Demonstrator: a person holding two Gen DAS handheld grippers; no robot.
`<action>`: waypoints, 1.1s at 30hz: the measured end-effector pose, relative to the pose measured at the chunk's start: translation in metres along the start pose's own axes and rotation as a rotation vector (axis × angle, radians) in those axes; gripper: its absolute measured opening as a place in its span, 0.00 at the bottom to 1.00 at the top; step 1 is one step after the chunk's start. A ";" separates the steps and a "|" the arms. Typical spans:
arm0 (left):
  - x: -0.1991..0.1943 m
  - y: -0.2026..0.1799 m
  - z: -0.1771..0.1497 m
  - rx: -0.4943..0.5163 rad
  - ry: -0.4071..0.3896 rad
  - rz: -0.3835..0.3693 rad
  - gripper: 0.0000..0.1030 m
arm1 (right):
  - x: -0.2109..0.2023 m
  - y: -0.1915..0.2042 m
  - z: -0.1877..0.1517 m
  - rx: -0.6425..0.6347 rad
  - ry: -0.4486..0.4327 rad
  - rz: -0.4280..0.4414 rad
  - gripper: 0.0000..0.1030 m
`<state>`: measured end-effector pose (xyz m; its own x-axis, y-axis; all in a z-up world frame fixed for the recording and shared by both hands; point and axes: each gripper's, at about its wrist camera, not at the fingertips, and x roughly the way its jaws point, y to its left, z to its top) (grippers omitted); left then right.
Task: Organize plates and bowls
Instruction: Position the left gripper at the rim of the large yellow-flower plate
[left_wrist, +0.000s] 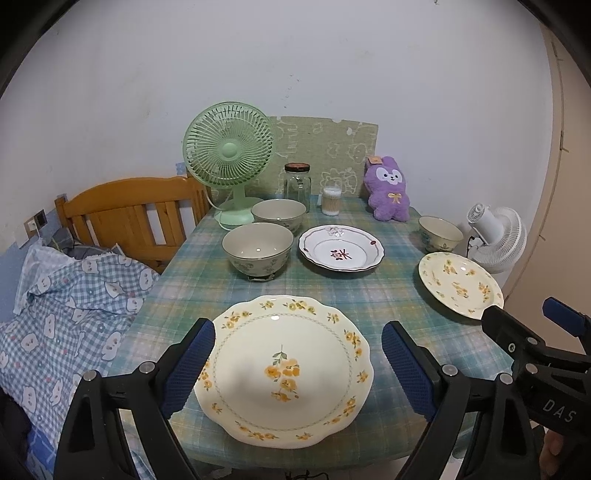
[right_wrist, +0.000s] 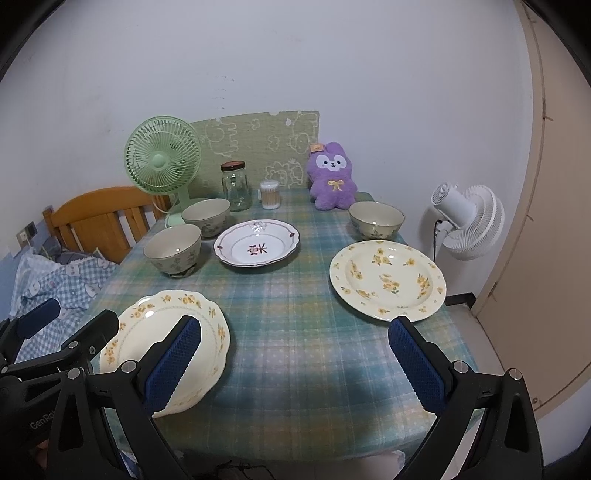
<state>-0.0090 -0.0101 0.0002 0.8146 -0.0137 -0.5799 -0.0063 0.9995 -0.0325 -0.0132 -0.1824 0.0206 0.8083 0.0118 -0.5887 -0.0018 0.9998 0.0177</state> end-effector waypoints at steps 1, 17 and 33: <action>-0.001 -0.001 -0.001 0.002 -0.003 -0.001 0.87 | 0.000 0.000 0.000 0.000 0.001 -0.001 1.00; -0.004 -0.006 0.000 0.018 -0.020 0.002 0.85 | -0.003 -0.003 0.003 -0.005 -0.006 -0.013 1.00; -0.007 -0.011 -0.001 0.023 -0.032 0.004 0.83 | -0.007 -0.005 0.002 -0.006 -0.017 -0.011 1.00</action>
<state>-0.0151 -0.0212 0.0042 0.8326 -0.0087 -0.5538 0.0032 0.9999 -0.0108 -0.0174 -0.1879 0.0265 0.8179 0.0002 -0.5754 0.0039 1.0000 0.0059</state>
